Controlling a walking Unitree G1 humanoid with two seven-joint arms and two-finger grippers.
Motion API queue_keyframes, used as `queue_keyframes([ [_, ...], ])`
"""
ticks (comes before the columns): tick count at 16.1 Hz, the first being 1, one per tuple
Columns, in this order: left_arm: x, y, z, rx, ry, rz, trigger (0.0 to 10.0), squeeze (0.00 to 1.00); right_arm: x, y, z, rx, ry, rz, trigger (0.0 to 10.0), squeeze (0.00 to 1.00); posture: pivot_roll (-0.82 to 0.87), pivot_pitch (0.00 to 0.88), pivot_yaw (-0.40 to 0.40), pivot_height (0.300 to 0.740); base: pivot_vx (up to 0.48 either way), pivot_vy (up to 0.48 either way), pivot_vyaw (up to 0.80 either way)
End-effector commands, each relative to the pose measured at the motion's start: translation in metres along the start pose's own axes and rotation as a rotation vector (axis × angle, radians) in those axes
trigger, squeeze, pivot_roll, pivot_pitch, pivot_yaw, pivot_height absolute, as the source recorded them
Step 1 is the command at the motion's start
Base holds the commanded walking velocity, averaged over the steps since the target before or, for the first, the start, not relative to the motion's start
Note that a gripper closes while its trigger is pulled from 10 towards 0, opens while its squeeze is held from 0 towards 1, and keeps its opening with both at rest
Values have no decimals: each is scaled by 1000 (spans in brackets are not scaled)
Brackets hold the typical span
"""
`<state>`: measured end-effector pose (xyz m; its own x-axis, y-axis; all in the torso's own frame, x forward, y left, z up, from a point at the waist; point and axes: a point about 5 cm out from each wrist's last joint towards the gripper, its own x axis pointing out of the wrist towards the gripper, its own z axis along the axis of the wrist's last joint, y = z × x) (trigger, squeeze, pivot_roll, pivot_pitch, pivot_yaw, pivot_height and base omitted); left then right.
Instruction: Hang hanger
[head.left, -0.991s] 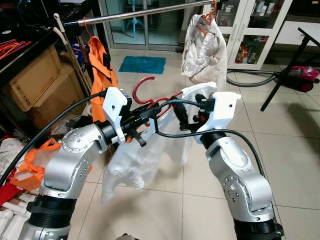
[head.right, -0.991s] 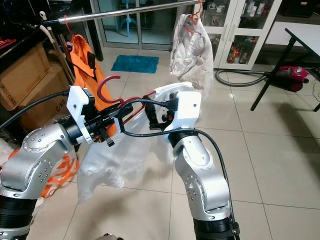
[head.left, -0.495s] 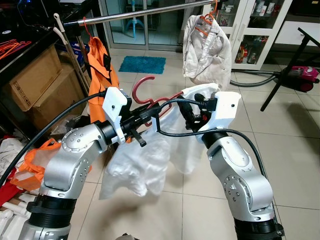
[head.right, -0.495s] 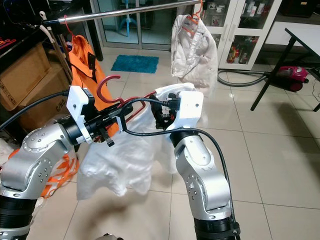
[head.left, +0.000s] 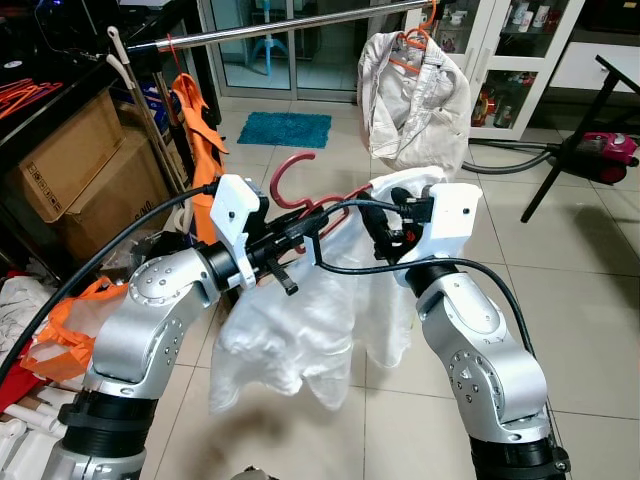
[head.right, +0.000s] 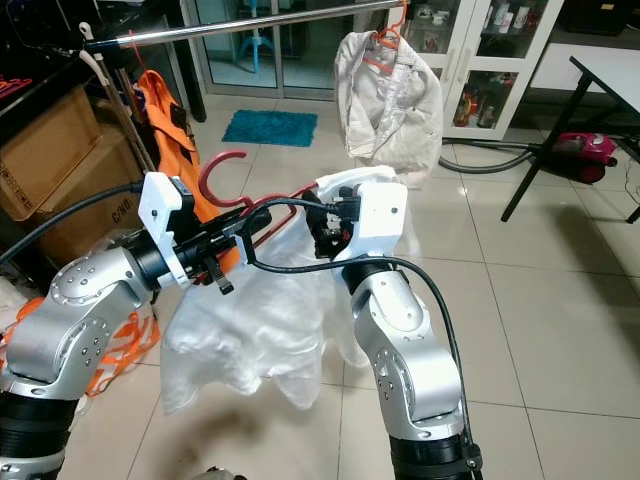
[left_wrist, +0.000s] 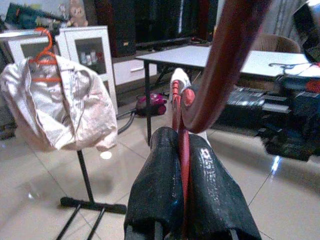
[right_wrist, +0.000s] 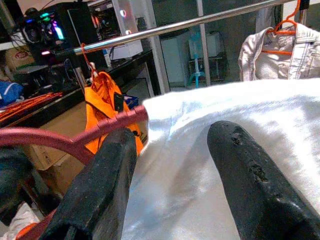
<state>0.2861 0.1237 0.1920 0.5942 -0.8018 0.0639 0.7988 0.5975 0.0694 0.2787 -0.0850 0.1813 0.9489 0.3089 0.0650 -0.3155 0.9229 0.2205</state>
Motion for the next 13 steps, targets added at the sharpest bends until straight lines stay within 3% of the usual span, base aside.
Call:
queue_keyframes([
  [1,5,-3,14,47,-45,-30,10000,0,1,2,-2,-11,21,4,10000,0,-33,7,36,740,0,0,0],
  [3,6,-4,15,49,-48,-31,10000,0,2,1,-3,-19,26,1,10000,0,-34,3,34,740,0,0,0],
  [4,6,-5,16,49,-52,-35,10000,0,2,0,-4,-24,33,-4,4941,0,-34,0,32,740,0,0,0],
  [5,5,-6,16,50,-53,-38,10000,0,2,-1,-4,-23,34,-11,2980,0,-34,0,32,740,0,0,0],
  [6,5,-6,16,51,-53,-38,10000,0,2,-1,-4,-23,34,-15,2392,0,-35,0,32,740,0,0,0],
  [7,5,-6,15,51,-52,-36,10000,0,2,-2,-4,-23,33,-16,1059,0,-35,0,32,740,0,0,0],
  [9,5,-4,15,53,-50,-26,10000,0,2,-3,-3,-24,31,-20,1608,0,-39,0,32,740,0,0,0],
  [13,4,-2,15,56,-50,-21,10000,0,3,-3,-3,-24,29,-23,1608,0,-39,0,32,740,0,0,0],
])
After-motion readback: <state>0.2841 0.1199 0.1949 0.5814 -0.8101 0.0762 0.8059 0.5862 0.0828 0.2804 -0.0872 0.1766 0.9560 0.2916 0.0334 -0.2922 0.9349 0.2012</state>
